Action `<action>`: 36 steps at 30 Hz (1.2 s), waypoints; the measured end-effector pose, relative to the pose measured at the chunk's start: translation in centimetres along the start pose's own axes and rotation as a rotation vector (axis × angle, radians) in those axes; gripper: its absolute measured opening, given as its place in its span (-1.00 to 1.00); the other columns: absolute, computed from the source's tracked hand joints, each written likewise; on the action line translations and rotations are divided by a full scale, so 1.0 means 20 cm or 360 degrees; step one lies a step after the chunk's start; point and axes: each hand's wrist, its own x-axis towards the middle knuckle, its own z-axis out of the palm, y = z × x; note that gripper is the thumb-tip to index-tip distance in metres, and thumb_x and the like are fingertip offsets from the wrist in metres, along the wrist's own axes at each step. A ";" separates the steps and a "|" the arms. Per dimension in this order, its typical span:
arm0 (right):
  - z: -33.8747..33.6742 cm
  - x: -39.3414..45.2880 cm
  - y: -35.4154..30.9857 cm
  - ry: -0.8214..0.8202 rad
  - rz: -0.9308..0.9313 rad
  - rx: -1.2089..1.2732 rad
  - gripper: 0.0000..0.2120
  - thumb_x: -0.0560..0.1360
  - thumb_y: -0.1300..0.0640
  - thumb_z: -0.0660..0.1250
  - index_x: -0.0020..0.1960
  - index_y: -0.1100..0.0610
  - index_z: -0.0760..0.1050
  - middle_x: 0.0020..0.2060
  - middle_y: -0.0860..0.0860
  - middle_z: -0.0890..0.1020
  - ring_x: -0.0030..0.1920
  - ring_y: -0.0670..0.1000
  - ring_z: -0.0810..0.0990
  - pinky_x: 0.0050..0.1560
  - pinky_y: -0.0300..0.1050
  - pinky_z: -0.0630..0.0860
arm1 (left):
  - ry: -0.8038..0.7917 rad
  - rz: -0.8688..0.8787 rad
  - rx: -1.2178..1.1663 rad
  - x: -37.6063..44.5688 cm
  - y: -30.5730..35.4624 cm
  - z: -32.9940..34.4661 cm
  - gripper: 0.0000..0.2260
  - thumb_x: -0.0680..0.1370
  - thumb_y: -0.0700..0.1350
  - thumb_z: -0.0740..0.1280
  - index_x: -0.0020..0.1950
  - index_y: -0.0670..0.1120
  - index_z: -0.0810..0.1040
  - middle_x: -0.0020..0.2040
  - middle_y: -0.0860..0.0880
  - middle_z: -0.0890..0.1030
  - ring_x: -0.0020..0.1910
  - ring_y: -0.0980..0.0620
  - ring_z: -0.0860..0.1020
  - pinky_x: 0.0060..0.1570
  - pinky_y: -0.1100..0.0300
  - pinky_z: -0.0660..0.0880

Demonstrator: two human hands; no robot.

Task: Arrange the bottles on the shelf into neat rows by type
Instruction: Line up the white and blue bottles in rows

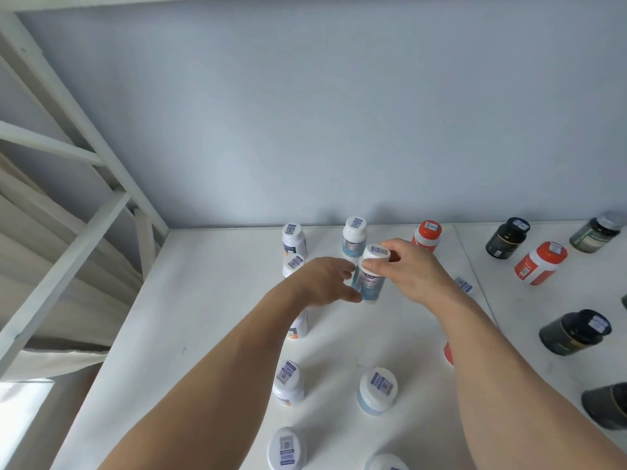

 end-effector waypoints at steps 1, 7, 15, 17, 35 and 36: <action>-0.01 0.00 -0.02 0.0010 0.0001 -0.0003 -0.72 0.36 -0.19 0.44 -0.03 -0.05 0.56 -0.19 -0.17 0.63 -0.15 -0.16 0.58 -0.18 -0.14 0.47 | -0.0030 0.0014 -0.0043 0.01 0.00 -0.01 -0.64 0.41 0.02 0.47 0.18 -0.01 0.57 0.14 0.06 0.62 0.14 0.05 0.55 0.22 0.07 0.46; -0.03 0.01 -0.08 0.0095 0.0045 -0.0035 -0.74 0.34 -0.23 0.44 -0.15 -0.06 0.57 -0.31 -0.19 0.59 -0.28 -0.20 0.53 -0.34 -0.20 0.37 | -0.0165 0.0076 -0.0245 0.02 -0.02 -0.06 -0.76 0.43 -0.01 0.47 0.08 0.04 0.63 -0.01 0.09 0.69 0.07 0.08 0.60 0.24 0.02 0.45; 0.02 0.02 -0.11 0.0083 0.0057 -0.0034 -0.70 0.32 -0.26 0.43 -0.19 -0.05 0.55 -0.33 -0.17 0.58 -0.28 -0.15 0.52 -0.33 -0.18 0.35 | -0.0171 0.0093 -0.0223 0.02 -0.05 -0.10 -0.72 0.45 -0.04 0.47 0.14 -0.02 0.62 0.04 0.04 0.68 0.10 0.03 0.59 0.24 0.00 0.45; 0.03 0.03 -0.10 0.0064 0.0061 -0.0011 -0.72 0.33 -0.24 0.45 -0.12 -0.08 0.57 -0.25 -0.17 0.61 -0.21 -0.15 0.55 -0.28 -0.18 0.40 | -0.0158 0.0089 -0.0126 0.04 -0.05 -0.10 -0.66 0.46 -0.03 0.46 0.21 -0.04 0.58 0.13 0.02 0.65 0.16 0.03 0.56 0.26 0.02 0.44; 0.14 0.02 0.03 -0.0084 0.0096 0.0110 -0.52 0.26 -0.21 0.49 0.10 -0.24 0.39 0.02 -0.28 0.55 0.08 -0.22 0.52 0.02 -0.18 0.43 | 0.0129 0.0167 0.0252 0.14 -0.12 -0.11 -0.48 0.51 0.00 0.40 0.44 -0.05 0.37 0.35 -0.01 0.50 0.30 0.01 0.47 0.27 0.13 0.40; 0.12 0.05 0.03 -0.0008 0.0093 0.0132 -0.53 0.27 -0.24 0.47 0.12 -0.24 0.39 0.07 -0.24 0.53 0.12 -0.21 0.50 0.09 -0.15 0.43 | 0.0157 0.0175 0.0260 0.15 -0.13 -0.12 -0.48 0.52 0.01 0.39 0.44 -0.05 0.37 0.35 -0.01 0.51 0.30 0.00 0.47 0.26 0.13 0.40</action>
